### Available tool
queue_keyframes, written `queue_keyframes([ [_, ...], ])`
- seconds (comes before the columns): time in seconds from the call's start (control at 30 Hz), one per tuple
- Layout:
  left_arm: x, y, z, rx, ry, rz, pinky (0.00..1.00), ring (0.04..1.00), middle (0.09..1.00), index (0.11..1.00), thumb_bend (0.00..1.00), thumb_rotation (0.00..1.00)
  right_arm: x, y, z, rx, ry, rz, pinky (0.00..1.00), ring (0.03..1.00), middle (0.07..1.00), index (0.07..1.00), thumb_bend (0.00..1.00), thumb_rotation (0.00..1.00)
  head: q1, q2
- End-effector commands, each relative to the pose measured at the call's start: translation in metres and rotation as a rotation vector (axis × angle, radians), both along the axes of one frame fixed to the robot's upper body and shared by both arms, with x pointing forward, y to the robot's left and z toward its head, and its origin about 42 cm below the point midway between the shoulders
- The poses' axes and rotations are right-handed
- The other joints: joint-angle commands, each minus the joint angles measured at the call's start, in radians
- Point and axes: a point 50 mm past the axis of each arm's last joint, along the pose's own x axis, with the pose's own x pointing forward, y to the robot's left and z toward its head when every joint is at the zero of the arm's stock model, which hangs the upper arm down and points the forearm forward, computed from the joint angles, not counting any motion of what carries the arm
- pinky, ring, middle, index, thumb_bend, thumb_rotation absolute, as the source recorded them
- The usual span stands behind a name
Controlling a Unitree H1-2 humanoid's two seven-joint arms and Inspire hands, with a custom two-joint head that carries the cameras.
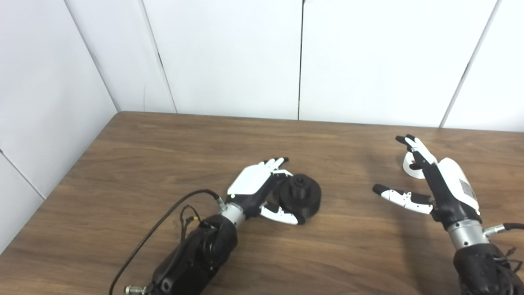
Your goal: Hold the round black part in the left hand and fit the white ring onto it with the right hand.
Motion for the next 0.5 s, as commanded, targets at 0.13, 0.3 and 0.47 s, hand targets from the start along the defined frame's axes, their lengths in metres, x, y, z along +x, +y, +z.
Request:
queue_keyframes([
  [0.13,-0.017,-0.027,-0.002,0.017,0.009,-0.135,1.00,1.000,1.000,0.686,1.00,0.41,0.003,0.000,0.023,0.010,-0.093,-0.001,0.71,0.891,0.960,0.913,0.70,0.51,-0.001,0.005],
  [0.3,-0.020,-0.037,-0.004,0.022,0.016,-0.163,1.00,1.000,1.000,0.692,1.00,0.43,0.003,-0.001,0.022,0.011,-0.095,0.001,0.72,0.895,0.959,0.910,0.70,0.52,-0.002,0.006],
  [0.47,-0.017,-0.034,-0.005,0.020,0.011,-0.150,1.00,1.000,1.000,0.692,1.00,0.42,0.002,0.000,0.021,0.006,-0.095,0.000,0.72,0.893,0.957,0.909,0.70,0.51,-0.035,-0.008],
])
